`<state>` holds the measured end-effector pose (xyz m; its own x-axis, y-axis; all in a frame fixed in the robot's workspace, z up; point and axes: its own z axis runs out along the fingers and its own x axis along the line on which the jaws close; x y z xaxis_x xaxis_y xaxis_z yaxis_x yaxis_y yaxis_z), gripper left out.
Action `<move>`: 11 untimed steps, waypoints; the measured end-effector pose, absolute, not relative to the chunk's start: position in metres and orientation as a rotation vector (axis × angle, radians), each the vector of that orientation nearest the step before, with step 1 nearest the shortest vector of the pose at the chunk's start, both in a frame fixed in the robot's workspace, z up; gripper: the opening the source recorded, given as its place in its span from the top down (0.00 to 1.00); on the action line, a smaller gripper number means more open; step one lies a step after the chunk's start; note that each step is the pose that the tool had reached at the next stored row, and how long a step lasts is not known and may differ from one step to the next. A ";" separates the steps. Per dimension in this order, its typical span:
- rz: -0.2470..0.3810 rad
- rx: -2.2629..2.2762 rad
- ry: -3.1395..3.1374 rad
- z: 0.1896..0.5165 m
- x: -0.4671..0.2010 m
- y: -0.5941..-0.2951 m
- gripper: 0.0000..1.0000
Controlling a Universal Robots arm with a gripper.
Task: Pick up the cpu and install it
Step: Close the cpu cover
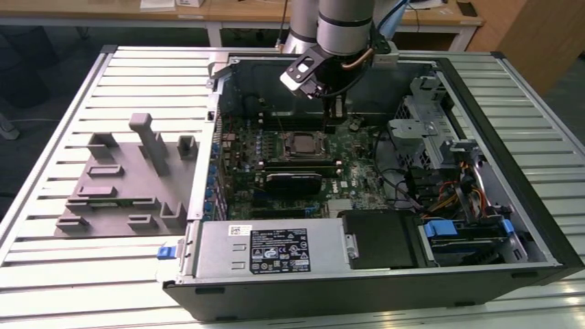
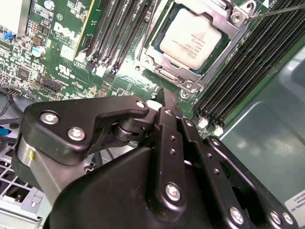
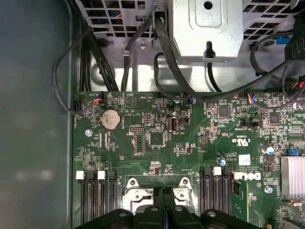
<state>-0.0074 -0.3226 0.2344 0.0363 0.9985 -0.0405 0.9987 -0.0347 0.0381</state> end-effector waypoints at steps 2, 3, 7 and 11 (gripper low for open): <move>-0.004 2.221 2.143 0.234 -0.007 -0.323 0.89; -0.004 2.221 2.143 0.234 -0.007 -0.323 0.89; -0.004 2.221 2.143 0.234 -0.012 -0.323 0.89; -0.004 2.221 2.143 0.233 -0.017 -0.324 0.89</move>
<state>-0.0172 -0.3237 0.2325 0.0364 0.9985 -0.0405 0.9987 -0.0349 0.0381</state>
